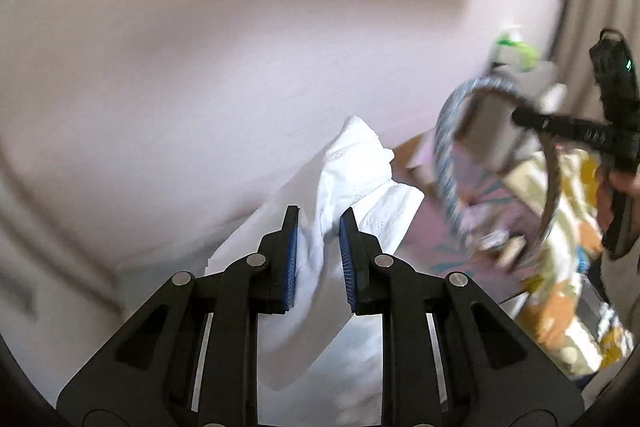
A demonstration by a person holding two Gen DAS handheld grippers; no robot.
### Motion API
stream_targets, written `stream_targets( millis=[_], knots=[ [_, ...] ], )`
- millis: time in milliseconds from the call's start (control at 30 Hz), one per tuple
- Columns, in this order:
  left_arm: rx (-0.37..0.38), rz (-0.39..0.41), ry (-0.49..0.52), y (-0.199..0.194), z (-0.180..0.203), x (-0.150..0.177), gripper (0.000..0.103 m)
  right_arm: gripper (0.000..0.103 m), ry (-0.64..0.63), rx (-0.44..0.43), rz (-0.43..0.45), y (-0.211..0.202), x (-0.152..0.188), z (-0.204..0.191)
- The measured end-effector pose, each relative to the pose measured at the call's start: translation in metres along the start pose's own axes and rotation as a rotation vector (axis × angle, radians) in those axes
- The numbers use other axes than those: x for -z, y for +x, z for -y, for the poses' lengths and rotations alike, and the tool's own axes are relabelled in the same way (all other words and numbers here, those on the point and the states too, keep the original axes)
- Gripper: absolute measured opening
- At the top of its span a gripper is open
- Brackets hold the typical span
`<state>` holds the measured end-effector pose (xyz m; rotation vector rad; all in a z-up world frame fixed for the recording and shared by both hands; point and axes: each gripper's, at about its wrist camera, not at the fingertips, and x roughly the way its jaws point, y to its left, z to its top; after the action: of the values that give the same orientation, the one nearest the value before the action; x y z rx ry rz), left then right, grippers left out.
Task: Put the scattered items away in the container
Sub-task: 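Carry both items into the cardboard box and open both grippers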
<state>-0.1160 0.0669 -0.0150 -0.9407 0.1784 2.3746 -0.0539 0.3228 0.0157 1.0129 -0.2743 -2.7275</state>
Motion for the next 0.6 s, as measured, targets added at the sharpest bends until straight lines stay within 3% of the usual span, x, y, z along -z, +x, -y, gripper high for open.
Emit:
stream_targets(
  millis=[133, 267, 433, 600],
  knots=[
    [0.155, 0.038, 0.088, 0.036, 0.064, -0.037, 0.017, 0.013, 0.055, 0.084, 0.002, -0.042, 0.024, 0.031],
    [0.248, 0.025, 0.105, 0.084, 0.115, -0.065, 0.017, 0.013, 0.115, 0.157, -0.014, -0.052, 0.044, 0.067],
    [0.255, -0.033, 0.135, 0.148, 0.152, -0.078, 0.017, 0.013, 0.214, 0.173, -0.055, -0.046, 0.073, 0.124],
    [0.230, -0.081, 0.135, 0.190, 0.169, -0.074, 0.017, 0.013, 0.234, 0.169, -0.100, -0.026, 0.086, 0.139]
  ],
)
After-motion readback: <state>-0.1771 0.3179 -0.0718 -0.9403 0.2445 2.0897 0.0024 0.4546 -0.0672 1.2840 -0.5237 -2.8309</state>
